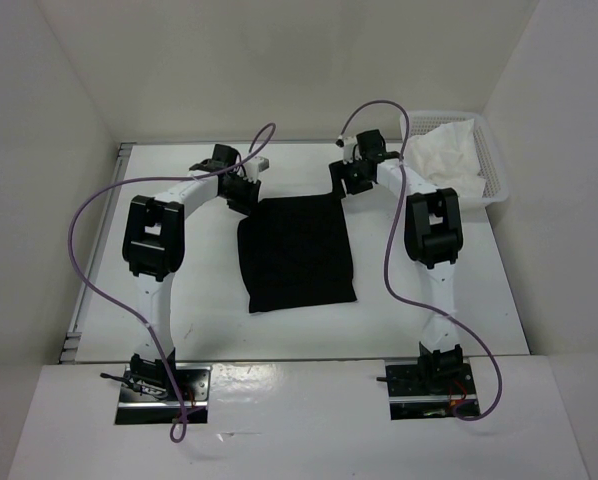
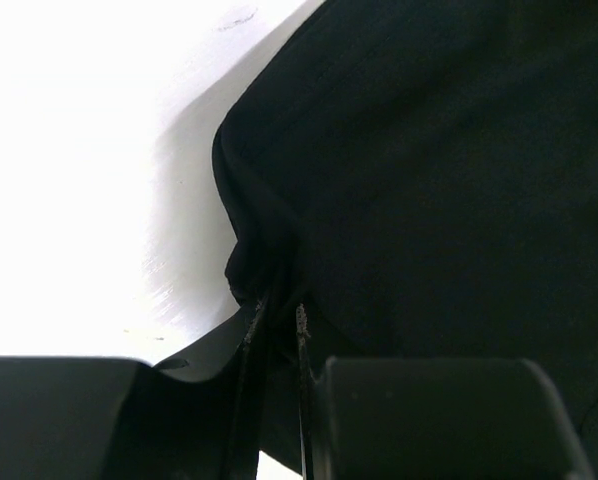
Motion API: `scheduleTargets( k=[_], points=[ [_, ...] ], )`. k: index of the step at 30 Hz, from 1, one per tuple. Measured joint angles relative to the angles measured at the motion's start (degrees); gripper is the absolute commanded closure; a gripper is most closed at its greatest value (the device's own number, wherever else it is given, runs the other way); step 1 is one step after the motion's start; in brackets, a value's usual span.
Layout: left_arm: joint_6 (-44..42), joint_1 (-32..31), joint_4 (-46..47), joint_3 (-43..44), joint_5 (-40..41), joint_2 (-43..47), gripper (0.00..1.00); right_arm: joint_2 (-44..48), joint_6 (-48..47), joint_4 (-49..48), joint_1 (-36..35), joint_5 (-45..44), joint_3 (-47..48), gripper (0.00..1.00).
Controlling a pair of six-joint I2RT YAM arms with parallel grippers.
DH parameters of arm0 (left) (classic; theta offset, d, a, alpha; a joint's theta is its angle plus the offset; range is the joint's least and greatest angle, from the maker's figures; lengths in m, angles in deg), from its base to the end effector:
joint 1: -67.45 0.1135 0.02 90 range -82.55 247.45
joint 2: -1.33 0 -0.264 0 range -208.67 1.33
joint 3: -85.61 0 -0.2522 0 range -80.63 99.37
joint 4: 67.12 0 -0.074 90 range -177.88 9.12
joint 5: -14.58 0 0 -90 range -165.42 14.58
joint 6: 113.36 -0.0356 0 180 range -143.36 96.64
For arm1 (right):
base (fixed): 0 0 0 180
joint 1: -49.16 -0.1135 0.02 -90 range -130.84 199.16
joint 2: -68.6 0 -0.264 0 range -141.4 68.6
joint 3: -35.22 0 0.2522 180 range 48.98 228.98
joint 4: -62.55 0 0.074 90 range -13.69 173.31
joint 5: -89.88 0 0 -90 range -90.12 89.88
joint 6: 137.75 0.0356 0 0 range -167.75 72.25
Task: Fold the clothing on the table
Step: Fold the skirt
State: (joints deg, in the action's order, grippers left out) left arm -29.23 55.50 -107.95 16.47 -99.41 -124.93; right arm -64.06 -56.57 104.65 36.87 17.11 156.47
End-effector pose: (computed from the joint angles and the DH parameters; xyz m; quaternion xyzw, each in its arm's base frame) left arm 0.4651 -0.1132 0.1708 0.2046 0.9154 -0.2137 0.2732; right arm 0.4964 0.1189 0.1709 -0.2181 0.9145 0.1516 0.3051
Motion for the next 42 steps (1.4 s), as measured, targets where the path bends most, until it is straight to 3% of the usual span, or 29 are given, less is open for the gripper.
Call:
scheduleTargets(
  k=[15,22,30,38,42],
  points=[
    [-0.11,-0.52,-0.07,-0.11,0.26,0.42,0.79,-1.88,-0.04,0.00,-2.12,0.48,1.40,0.30],
    [-0.17,-0.52,-0.07,-0.63,0.28,0.48,0.79,-2.91,-0.17,0.39,-2.73,0.68,2.86,0.54],
    [-0.22,-0.52,-0.11,-0.68,0.35,0.61,0.79,-2.95,-0.22,0.66,-2.73,0.74,2.86,0.70],
    [-2.01,-0.33,-2.45,1.75,2.29,0.68,0.83,-2.91,-1.14,1.27,-2.75,-0.42,2.89,1.00],
    [-3.04,0.68,-3.58,6.34,3.58,0.68,0.84,-2.47,-1.31,1.29,-2.75,-2.10,2.73,1.00]
  ],
)
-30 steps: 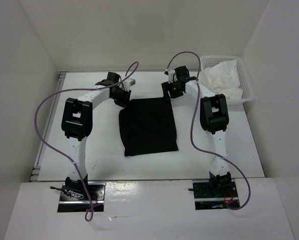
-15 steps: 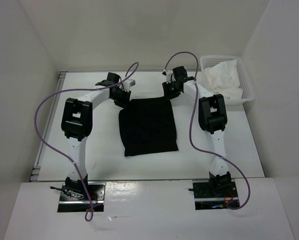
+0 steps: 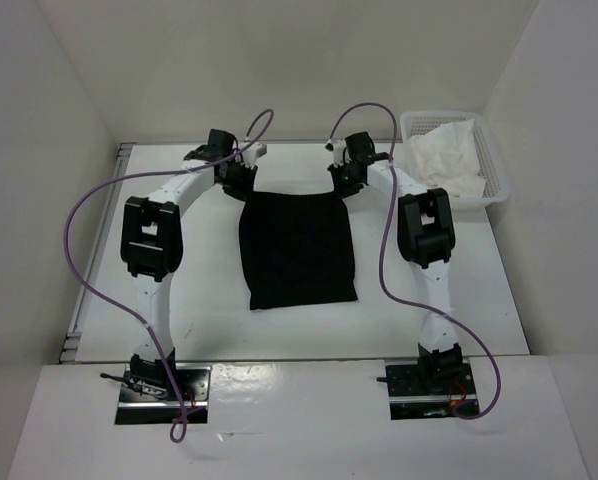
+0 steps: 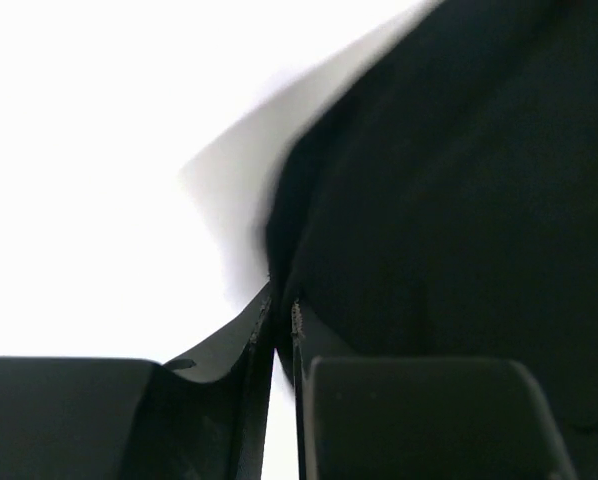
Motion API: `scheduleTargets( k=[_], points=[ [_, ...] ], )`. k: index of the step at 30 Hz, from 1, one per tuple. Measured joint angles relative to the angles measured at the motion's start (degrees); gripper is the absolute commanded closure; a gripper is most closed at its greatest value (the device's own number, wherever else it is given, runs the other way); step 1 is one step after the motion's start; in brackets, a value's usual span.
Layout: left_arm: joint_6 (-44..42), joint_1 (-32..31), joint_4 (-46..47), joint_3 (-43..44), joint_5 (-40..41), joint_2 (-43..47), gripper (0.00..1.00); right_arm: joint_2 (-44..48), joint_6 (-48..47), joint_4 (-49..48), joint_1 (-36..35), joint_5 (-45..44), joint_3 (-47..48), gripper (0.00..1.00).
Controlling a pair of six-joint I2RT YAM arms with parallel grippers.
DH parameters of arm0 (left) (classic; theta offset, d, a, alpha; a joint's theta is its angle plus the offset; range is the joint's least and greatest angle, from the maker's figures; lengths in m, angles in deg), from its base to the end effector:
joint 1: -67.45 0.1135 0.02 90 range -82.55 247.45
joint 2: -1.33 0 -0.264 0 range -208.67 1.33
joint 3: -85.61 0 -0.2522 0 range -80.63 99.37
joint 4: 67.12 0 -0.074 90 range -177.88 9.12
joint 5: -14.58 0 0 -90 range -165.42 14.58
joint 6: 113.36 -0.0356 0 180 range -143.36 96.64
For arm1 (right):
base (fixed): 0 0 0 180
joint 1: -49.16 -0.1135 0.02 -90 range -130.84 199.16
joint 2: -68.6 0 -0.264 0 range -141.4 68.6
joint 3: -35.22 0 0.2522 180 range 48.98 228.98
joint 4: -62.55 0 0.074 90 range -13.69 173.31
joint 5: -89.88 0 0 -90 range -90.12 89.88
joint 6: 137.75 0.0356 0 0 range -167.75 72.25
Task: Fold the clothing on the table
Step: Fold the skirt
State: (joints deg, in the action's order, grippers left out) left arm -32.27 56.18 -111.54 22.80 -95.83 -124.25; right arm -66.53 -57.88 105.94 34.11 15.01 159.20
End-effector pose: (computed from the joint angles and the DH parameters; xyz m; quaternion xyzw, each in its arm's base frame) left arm 0.4762 -0.1075 0.2059 0.2190 0.9085 -0.1743 0.3103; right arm 0.4972 0.1433 0.1627 -0.2449 0.9128 0.1382 0.2962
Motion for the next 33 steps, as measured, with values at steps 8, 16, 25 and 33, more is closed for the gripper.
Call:
scheduleTargets(
  k=[8,16,25,33],
  points=[
    [-0.07,1.73,-1.33,11.04,0.61,-0.26,0.84,3.82,0.02,-0.15,-0.09,-2.99,-0.92,1.00],
    [-0.04,1.22,-2.40,15.04,-0.87,-2.34,0.85,10.29,-0.07,-0.79,-0.09,-6.62,-5.25,1.00],
    [-0.17,0.68,-2.54,5.99,-1.60,-0.61,0.85,19.54,-3.93,-0.79,-0.22,-6.58,-11.23,1.00],
    [-1.86,0.70,-4.68,1.09,-2.43,6.78,0.85,26.53,-10.45,2.95,-2.99,-5.11,-16.59,1.00]
  ],
)
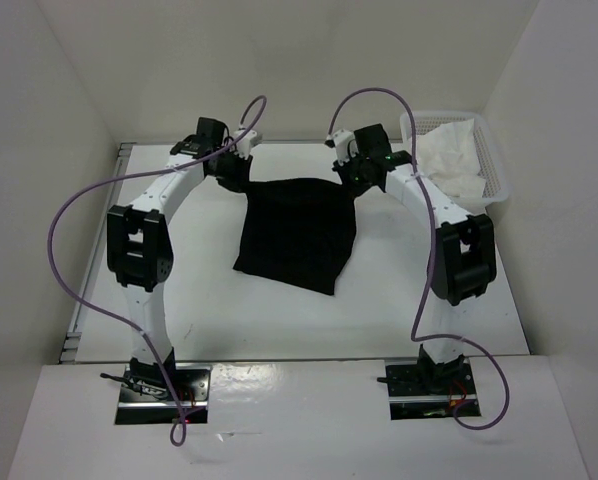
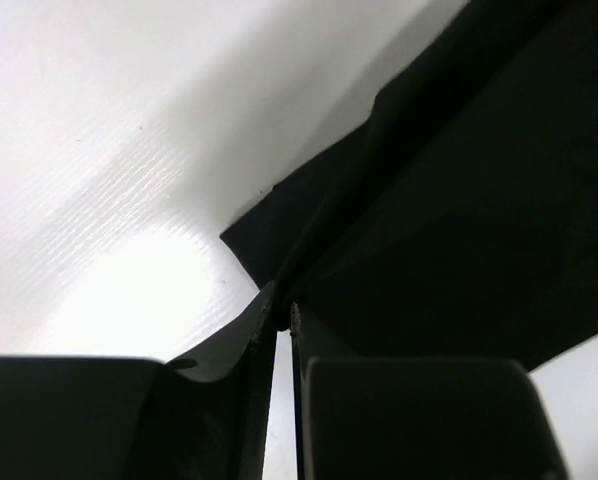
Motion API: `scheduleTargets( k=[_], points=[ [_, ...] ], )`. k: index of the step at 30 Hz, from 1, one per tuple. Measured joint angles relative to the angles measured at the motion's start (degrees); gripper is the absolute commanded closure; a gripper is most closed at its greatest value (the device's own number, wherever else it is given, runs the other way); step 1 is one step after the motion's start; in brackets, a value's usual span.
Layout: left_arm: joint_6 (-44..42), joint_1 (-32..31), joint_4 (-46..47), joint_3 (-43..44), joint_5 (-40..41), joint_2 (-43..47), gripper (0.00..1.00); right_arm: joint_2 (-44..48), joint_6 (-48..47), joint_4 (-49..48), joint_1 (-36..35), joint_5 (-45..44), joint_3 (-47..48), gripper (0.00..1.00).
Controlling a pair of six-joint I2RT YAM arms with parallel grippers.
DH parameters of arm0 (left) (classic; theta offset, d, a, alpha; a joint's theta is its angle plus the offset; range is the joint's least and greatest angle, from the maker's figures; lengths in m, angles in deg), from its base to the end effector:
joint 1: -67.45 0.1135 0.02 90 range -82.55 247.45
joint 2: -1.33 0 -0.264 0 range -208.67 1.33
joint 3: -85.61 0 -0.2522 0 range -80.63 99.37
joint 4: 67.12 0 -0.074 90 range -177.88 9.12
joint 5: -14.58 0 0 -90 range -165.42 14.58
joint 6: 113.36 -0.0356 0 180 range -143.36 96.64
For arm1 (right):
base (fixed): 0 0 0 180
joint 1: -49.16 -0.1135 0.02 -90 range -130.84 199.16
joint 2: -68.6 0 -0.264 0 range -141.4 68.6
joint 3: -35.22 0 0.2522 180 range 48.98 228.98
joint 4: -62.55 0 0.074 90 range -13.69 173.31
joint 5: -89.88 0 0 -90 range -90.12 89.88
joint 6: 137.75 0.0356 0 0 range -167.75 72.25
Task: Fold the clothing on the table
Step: Fold the skirt
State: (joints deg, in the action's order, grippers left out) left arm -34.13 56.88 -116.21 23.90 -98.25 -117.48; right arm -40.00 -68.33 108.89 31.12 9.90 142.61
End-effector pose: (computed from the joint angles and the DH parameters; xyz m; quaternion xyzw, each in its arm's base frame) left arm 0.4581 -0.0995 0.2612 0.2375 0.8914 -0.1852 0.3387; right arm 0.4069 0.1390 0.2779 -0.3369 0.8659 0.0734 0.3624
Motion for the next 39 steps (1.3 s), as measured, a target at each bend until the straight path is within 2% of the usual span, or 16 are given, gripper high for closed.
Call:
scheduleTargets(
  k=[9,21,22,27,29,32,36,39],
  points=[
    [-2.82,0.98,-2.12,-4.57,-1.62,8.50,0.85,5.77,-6.60,7.58,-5.99,2.67,-5.81,1.00],
    [-6.08,1.49,-6.67,-13.84,-3.34,12.59,0.85,9.51,-11.78,14.86,-6.51,6.27,-7.02,1.00],
    [-6.45,1.49,-6.93,-14.45,-3.43,13.07,0.85,9.73,-12.00,15.41,-6.62,6.56,-7.02,0.97],
    [-7.45,1.49,-7.96,-15.39,-3.87,15.10,0.85,9.75,-12.92,18.38,-8.85,7.04,-7.02,0.97],
    [-7.80,1.49,-8.22,-15.41,-4.00,15.37,0.85,9.70,-13.05,19.87,-10.19,7.52,-7.02,0.92],
    [-8.70,1.49,-8.59,-15.76,-4.20,15.43,0.77,8.98,-13.49,22.25,-12.02,9.03,-7.02,0.80],
    [-9.55,1.51,-9.62,-16.72,-4.26,15.50,0.66,6.93,-14.91,26.27,-14.29,11.63,-6.93,0.76],
    [-10.47,1.60,-10.12,-17.90,-4.24,15.98,0.54,5.55,-16.65,30.58,-15.21,13.97,-6.12,0.74]
  ],
)
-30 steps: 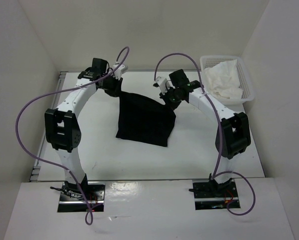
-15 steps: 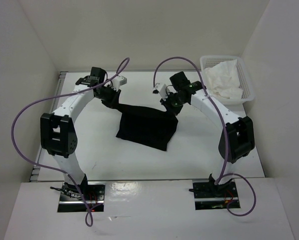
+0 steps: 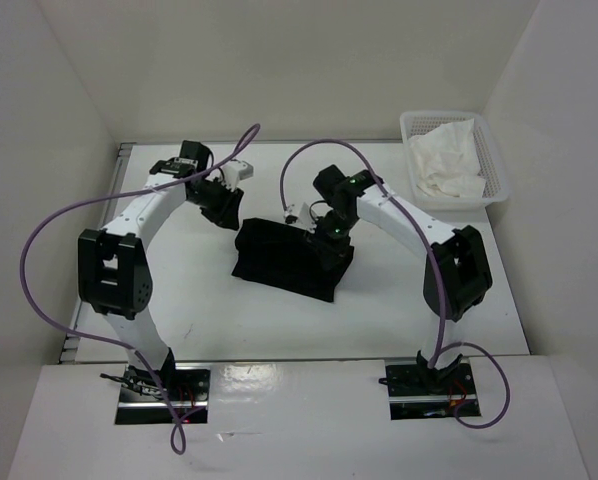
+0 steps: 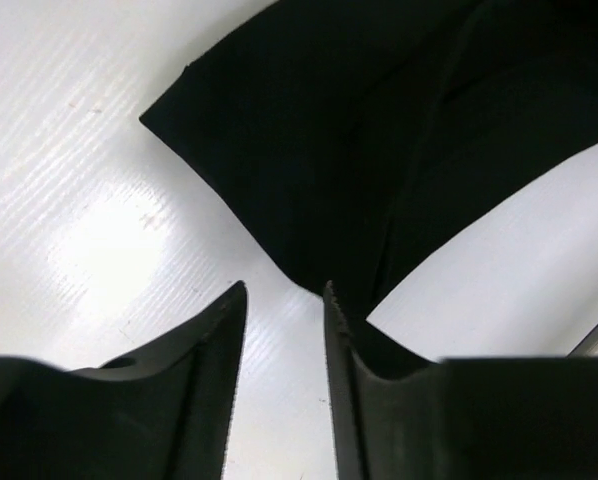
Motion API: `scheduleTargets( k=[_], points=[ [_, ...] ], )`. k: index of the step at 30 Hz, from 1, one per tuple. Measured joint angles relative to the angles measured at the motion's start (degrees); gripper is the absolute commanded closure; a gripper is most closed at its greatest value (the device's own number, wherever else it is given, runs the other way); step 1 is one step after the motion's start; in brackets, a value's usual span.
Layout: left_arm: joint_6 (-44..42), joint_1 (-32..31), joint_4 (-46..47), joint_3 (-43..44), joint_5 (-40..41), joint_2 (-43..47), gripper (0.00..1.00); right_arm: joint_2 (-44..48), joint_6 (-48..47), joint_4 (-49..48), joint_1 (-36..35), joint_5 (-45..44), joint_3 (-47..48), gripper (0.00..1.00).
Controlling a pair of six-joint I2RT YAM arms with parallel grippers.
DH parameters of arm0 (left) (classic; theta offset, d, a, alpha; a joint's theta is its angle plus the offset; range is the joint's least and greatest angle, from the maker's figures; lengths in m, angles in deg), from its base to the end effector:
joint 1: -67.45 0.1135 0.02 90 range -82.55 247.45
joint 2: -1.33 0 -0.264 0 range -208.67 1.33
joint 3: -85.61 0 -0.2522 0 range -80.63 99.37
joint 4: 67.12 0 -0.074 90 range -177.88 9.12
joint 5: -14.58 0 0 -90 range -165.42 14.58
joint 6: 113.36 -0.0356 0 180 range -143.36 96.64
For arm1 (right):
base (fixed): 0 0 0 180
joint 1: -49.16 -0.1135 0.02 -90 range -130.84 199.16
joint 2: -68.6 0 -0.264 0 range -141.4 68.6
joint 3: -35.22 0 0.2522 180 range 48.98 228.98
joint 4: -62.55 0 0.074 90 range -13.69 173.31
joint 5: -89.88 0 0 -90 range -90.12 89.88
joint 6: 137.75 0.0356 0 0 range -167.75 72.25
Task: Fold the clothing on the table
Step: Fold the skirt
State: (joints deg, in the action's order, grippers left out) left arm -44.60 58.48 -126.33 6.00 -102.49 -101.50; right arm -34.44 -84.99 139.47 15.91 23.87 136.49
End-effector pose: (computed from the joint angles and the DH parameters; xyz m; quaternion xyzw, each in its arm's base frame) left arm 0.3736 -0.0754 0.2671 0.3010 0.8951 -0.2002 0.2610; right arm 0.2869 0.2054 0.2584 -0.5785 0.7832 0.2033 0.1035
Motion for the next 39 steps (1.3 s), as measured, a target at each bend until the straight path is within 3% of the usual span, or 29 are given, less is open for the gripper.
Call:
scheduleTargets(
  k=[9,13,16,19,24,26,31,39],
  points=[
    [0.22,3.04,-0.17,-6.78,0.20,7.50,0.49,-2.40,-3.82,7.74,-1.11,1.79,1.20,0.74],
    [1.60,7.23,0.96,-7.72,-0.52,8.46,0.49,-2.40,-1.31,5.70,-1.16,1.01,1.20,0.66],
    [3.82,12.35,2.08,-8.04,-2.97,8.48,0.39,-2.40,3.19,-0.66,-1.18,-1.05,0.94,0.55],
    [6.23,18.27,3.69,-8.72,-5.86,9.09,0.19,-2.51,6.60,-6.78,-1.18,-2.93,0.55,0.41],
    [9.75,26.60,6.62,-14.47,-6.14,15.37,0.01,-5.09,10.49,-15.56,-1.22,-5.49,0.55,0.37],
    [10.95,28.04,7.28,-17.29,-4.72,19.71,0.01,-6.60,11.85,-18.82,-1.25,-7.04,0.50,0.31],
    [12.66,30.42,8.50,-21.29,-1.40,28.04,0.01,-9.03,13.51,-24.39,-1.27,-11.41,0.22,0.31],
    [12.94,33.33,9.90,-25.64,1.44,30.10,0.01,-12.35,13.57,-26.56,-1.27,-12.48,0.96,0.31]
  ],
)
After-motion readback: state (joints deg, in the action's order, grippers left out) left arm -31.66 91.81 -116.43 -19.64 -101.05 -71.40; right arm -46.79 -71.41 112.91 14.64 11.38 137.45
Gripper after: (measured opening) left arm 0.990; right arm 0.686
